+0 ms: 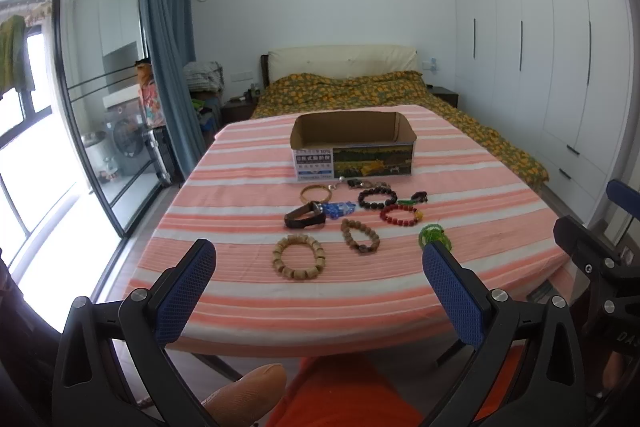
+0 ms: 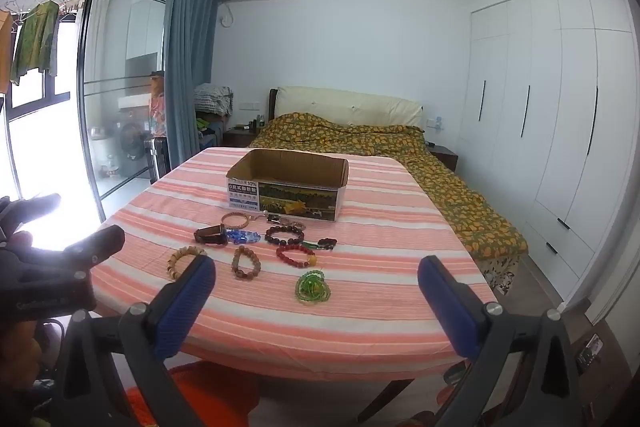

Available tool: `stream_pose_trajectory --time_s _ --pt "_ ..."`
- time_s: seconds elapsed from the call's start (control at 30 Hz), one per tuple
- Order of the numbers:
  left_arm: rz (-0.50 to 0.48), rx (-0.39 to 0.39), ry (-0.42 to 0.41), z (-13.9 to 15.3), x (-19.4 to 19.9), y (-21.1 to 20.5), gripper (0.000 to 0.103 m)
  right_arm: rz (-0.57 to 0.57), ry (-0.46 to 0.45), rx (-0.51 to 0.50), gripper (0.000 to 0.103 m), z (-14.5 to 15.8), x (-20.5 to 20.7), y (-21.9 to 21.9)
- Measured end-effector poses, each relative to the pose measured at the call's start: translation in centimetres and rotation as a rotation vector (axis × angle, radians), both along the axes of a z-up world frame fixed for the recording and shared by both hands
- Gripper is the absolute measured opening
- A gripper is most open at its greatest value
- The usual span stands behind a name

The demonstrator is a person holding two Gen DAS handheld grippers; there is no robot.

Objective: Organize jewelry

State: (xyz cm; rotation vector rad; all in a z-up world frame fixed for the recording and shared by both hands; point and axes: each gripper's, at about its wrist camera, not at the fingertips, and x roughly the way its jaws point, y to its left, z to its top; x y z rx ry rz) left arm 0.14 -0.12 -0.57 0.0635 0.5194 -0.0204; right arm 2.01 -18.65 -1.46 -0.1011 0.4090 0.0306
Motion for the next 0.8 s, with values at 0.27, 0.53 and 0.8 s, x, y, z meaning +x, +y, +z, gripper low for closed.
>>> stream_pose_trajectory --time_s 0.27,0.53,0.8 --pt "-0.005 0.002 0.005 -0.34 0.04 -0.25 0.103 0.001 0.001 0.001 0.103 0.01 -0.01 0.0" --pt "-0.006 0.0 0.009 -0.4 0.04 -0.29 0.103 0.001 0.001 0.001 0.103 0.04 -0.01 0.01" --pt "-0.006 0.0 0.011 -0.37 0.08 -0.28 0.103 0.001 0.002 0.001 0.103 0.09 0.0 0.02"
